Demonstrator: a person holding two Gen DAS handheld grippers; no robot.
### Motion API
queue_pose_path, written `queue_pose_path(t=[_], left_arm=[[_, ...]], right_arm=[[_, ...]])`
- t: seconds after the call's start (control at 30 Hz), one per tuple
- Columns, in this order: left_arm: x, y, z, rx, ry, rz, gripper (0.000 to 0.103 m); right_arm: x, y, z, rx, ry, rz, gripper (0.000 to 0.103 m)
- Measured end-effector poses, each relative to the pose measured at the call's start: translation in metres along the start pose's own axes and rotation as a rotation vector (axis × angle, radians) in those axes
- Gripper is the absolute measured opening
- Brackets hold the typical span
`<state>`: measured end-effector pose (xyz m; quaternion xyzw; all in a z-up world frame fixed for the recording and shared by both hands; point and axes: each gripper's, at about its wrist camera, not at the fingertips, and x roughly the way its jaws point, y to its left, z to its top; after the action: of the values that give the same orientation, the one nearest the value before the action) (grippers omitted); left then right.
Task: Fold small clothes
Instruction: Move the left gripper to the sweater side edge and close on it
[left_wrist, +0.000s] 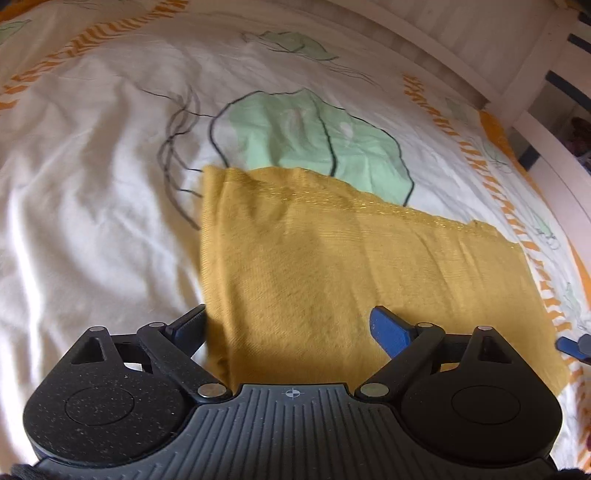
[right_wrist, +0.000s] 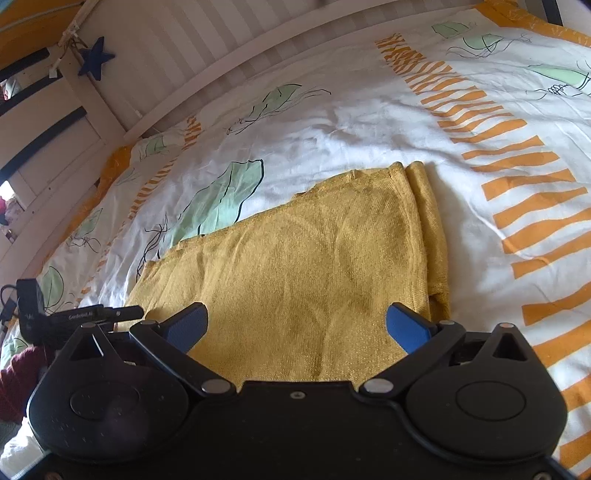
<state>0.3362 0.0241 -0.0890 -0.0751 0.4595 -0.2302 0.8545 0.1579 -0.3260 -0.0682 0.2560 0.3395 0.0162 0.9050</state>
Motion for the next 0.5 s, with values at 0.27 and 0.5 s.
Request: queue_pose_path(t=[0.27,0.5], left_arm=[[0.018,0.002,0.013,-0.05,-0.009,-0.062,0.092],[-0.005,0.009,-0.003,-0.007,0.036,-0.116,0.081]], right_arm=[[0.001,0.0,0.0,-0.008,-0.001,-0.007,0.103],[0.0,0.001,0.0,-0.007,-0.003,-0.005,0.103]])
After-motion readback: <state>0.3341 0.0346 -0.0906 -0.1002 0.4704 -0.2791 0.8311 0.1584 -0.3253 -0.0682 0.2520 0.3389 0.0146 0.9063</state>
